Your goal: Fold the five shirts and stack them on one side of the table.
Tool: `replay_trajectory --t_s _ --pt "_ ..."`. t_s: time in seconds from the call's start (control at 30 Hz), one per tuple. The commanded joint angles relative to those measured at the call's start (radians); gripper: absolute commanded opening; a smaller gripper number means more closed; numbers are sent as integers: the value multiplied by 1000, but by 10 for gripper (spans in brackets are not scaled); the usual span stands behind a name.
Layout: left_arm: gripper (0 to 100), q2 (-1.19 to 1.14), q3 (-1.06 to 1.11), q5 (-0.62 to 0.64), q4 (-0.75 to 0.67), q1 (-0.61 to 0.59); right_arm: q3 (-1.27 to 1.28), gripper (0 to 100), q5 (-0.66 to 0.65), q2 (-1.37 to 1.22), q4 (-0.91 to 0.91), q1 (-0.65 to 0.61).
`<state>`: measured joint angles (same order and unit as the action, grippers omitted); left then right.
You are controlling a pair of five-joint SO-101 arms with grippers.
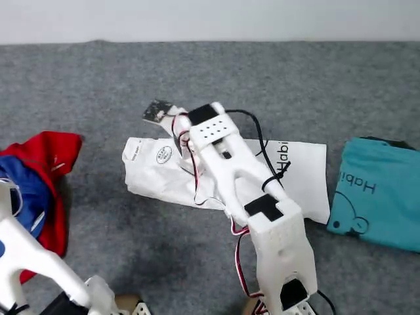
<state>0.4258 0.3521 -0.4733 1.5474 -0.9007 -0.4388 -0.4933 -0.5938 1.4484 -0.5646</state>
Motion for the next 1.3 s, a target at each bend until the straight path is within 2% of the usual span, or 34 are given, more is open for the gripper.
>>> replay_trajectory --t_s 0.0,0.27,0.43,0.53,0.73,0.9,1.27 --pt "5 31 -7 -14 -14 -2 -135 139 6 54 76 -15" --pt "5 31 -7 -14 -14 -2 -219 9 11 82 232 -200" --pt "5 31 -5 -12 -14 -2 -219 10 5 4 216 -262" --pt "5 31 -5 -12 -12 -2 -224 10 0 -54 151 -246" --pt "5 31 -5 -14 -2 -2 -224 10 -48 -91 5 -116" --pt "5 31 -5 -14 8 2 -226 10 -48 -84 -42 -42" --pt "5 31 -5 -14 6 5 -226 10 -40 24 74 -113"
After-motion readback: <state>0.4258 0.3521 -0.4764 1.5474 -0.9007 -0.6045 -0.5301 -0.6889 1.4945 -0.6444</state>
